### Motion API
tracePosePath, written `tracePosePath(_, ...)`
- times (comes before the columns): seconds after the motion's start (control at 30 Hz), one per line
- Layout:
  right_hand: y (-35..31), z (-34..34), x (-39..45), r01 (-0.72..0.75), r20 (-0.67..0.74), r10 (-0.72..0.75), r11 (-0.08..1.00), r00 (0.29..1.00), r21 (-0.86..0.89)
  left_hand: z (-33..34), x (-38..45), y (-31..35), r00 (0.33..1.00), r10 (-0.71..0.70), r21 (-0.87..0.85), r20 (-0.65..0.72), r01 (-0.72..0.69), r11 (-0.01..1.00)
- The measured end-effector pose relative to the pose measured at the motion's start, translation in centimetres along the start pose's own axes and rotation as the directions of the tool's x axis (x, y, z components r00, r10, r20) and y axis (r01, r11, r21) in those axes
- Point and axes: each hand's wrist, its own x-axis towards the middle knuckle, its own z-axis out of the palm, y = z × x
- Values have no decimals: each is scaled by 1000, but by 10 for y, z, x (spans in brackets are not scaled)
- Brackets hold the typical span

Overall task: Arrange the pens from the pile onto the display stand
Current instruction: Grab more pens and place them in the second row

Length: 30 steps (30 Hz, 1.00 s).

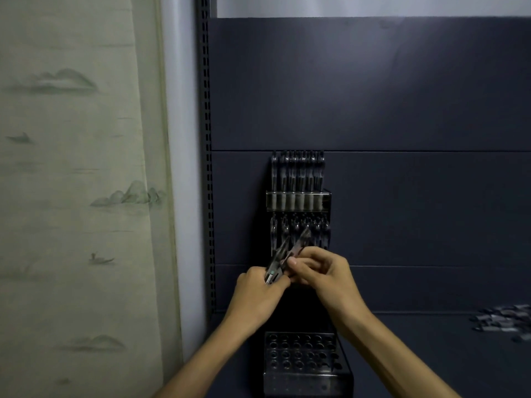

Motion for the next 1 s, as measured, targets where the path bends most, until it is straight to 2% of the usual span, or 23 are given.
tracePosePath(0.1, -5, -1, 0, 29, -28, -29, 1000, 999, 9, 1, 0, 3, 1000, 0, -6, 10, 0, 1000)
tracePosePath(0.2, -19, -7, 8, 126, -142, -130, 991, 981, -37, -2, 1, 2, 1000, 5, 21, -19, -5, 1000)
tracePosePath(0.3, -29, -20, 23, 214, -211, -262, 951, 942, -223, -6, 0, -1, 996, 33, 26, -83, -31, 999)
tracePosePath(0.43, -28, -25, 37, 216, -129, -324, 831, 937, -512, -10, -1, -5, 991, 45, -5, -125, -46, 999)
tracePosePath(0.53, -21, -21, 41, 220, -90, -340, 764, 936, -606, -9, -2, -7, 991, 45, -5, -125, -46, 999)
tracePosePath(0.7, -14, -20, 43, 202, -64, -328, 711, 943, -673, -7, -1, -11, 993, 33, 20, -112, -31, 999)
tracePosePath(1.0, 3, -18, 33, 132, -20, -228, 633, 974, -763, -3, 1, -15, 993, 14, 31, -120, -10, 999)
